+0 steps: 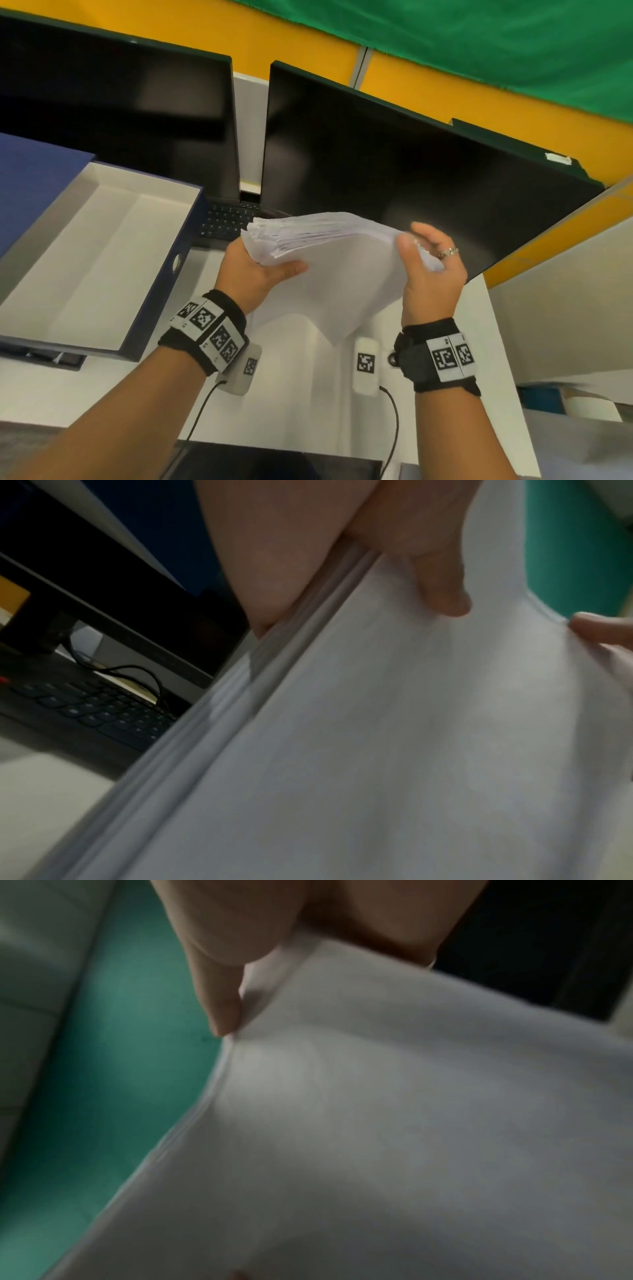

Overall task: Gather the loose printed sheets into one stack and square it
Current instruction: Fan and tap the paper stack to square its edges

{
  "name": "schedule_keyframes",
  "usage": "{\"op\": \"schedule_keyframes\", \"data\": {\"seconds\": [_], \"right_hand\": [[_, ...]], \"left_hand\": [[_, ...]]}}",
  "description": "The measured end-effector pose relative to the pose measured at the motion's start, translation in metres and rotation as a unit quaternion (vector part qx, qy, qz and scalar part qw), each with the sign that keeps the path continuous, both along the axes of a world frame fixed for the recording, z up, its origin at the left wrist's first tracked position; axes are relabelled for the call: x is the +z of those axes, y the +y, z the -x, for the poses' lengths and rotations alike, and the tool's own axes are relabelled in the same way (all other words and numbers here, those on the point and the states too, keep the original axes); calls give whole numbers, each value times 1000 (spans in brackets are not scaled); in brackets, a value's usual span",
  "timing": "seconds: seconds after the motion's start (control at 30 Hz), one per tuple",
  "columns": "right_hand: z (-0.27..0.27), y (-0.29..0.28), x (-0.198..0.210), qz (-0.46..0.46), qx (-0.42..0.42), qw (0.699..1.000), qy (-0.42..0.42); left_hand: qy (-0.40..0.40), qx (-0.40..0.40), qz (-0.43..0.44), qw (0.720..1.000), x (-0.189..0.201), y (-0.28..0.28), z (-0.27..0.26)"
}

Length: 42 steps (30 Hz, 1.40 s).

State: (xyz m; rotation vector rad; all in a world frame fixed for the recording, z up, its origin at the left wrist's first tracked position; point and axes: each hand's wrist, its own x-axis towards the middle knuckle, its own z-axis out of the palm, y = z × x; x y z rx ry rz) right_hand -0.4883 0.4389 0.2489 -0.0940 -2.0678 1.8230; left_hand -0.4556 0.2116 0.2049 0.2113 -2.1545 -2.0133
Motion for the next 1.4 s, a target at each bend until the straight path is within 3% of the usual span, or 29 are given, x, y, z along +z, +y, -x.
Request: {"op": "schedule_keyframes", "data": {"seconds": [0.17,0.53,0.63,0.73,0.83,1.0,1.07,1.17,1.23,1.3,1.4], "right_hand": [[8,-13,14,-54,-12,998,11],[24,-14,20,12,-67,997,-39],[22,-19,23,-39,-47,998,-30],[23,-17,20,-35,-91,995,-10],[21,-21,18,-33,-45,998,-23],[28,-10,1,56,50,996,-46],[30,-3,-8,44,99,992,-65],[32,-2,-12,19,105,992,-72],[30,-3,-5,9,81,995,-59],[22,-2,7,-3,63,998,-3],[3,2,14,-33,56,995,71]], "left_hand": [[27,7,10,1000,2,-4,3],[25,6,34,999,-1,-9,11],[21,15,31,999,-5,-10,12],[29,43,21,998,-5,-9,12],[33,52,30,998,-2,-7,12],[29,56,62,996,-2,-14,18],[31,52,67,996,0,-16,19],[18,48,37,998,4,-18,22],[6,52,8,999,13,-15,24],[46,73,-5,996,24,-11,24],[112,97,42,988,30,0,21]]}}
